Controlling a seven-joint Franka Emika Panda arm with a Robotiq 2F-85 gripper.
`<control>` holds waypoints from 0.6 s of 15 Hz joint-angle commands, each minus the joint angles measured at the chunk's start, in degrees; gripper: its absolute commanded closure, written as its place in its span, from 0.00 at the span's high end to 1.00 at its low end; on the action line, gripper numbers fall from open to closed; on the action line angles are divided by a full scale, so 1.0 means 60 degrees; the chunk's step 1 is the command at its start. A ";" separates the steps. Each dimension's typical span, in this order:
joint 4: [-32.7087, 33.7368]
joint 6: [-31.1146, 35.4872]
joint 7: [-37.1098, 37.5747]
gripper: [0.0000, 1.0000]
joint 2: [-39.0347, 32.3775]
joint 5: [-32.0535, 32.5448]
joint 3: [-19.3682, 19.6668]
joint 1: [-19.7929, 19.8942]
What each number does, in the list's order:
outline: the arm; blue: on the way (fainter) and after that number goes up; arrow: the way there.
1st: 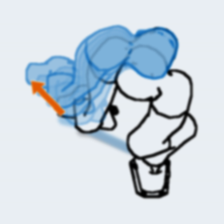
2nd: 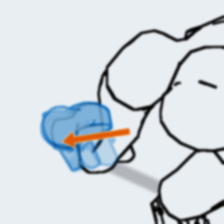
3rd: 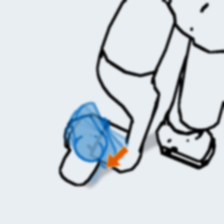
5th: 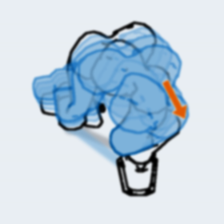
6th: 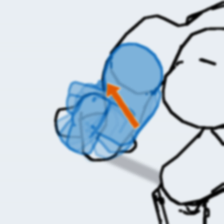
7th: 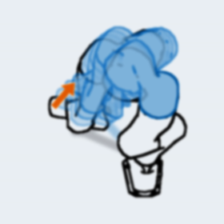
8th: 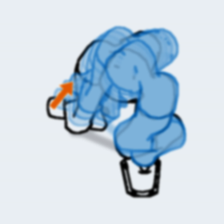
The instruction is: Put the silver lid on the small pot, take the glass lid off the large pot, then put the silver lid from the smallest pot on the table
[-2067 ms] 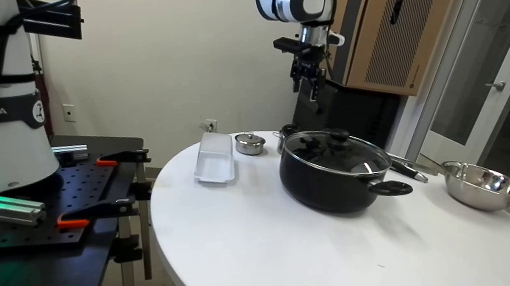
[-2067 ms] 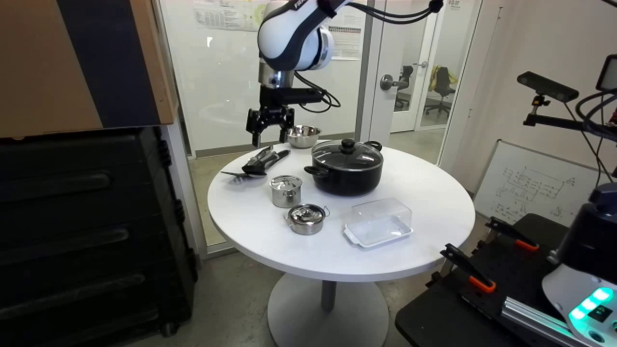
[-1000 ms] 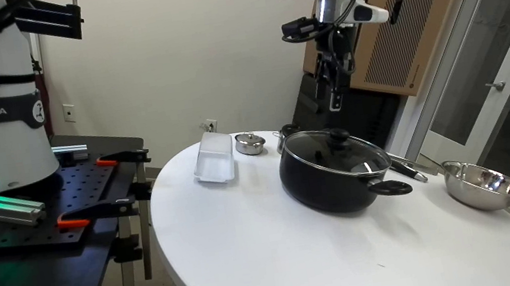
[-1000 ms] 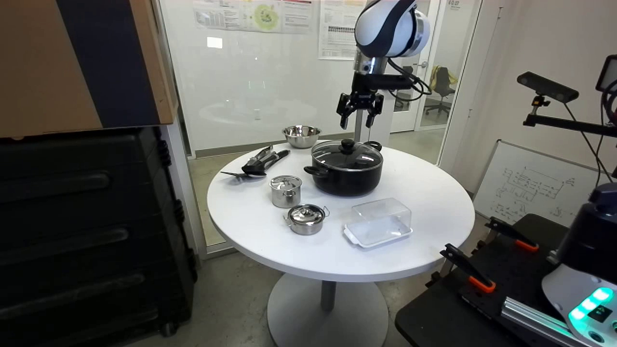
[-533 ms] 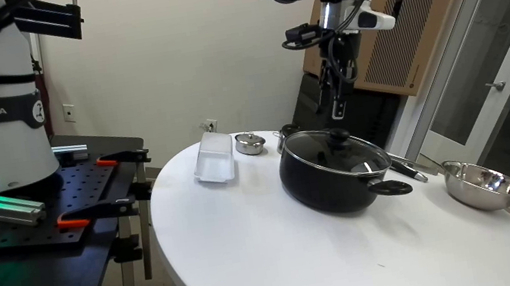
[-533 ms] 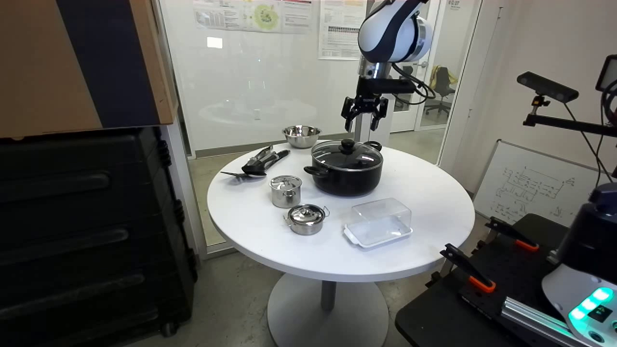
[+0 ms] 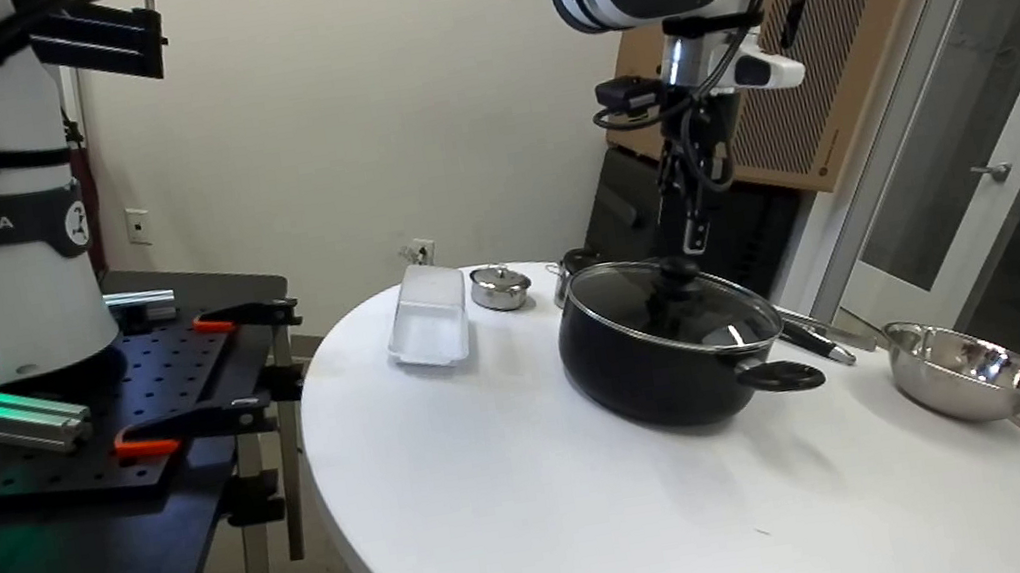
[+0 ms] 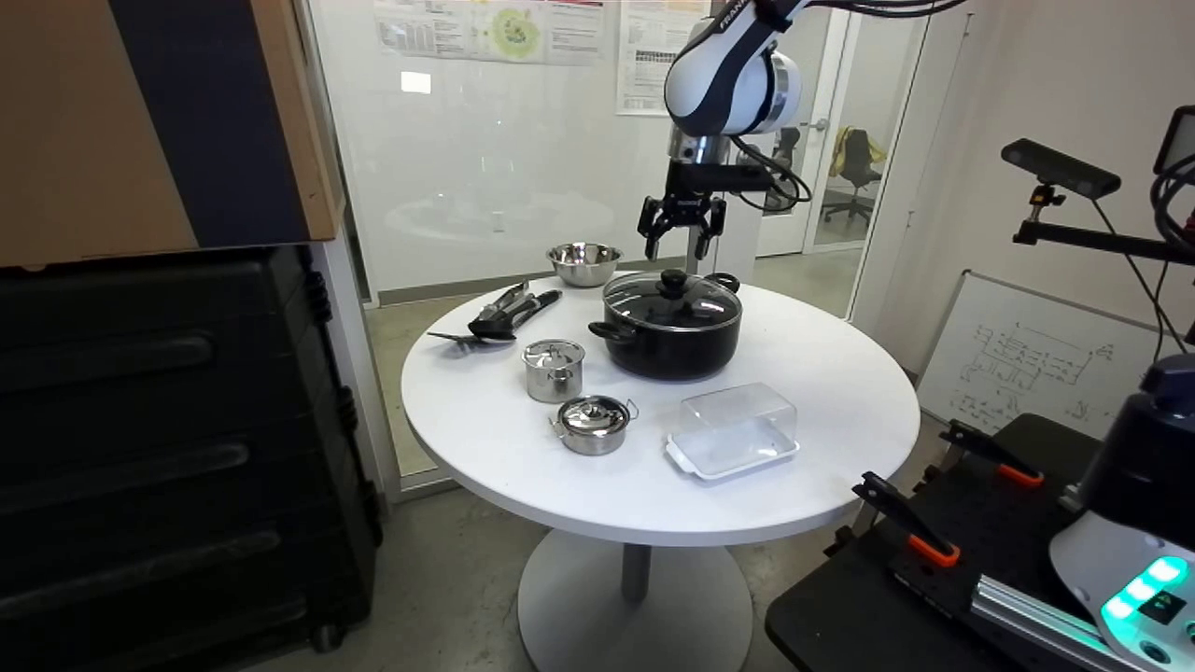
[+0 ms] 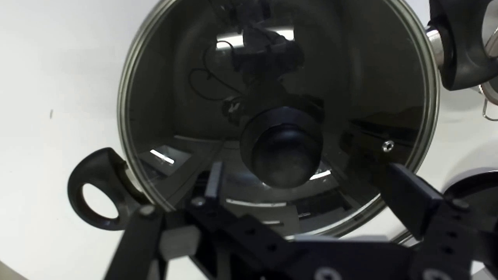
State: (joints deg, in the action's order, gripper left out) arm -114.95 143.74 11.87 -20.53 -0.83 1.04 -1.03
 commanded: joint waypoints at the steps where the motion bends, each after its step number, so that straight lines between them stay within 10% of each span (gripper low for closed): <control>1: 0.0464 -0.0320 0.0279 1.00 -0.0345 -0.0118 0.0059 -0.0114; 9: 0.0366 -0.0399 0.0544 1.00 -0.0304 -0.0079 0.0140 -0.0134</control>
State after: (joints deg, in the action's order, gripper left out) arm -113.75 143.07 13.81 -22.14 -0.83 1.22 -1.20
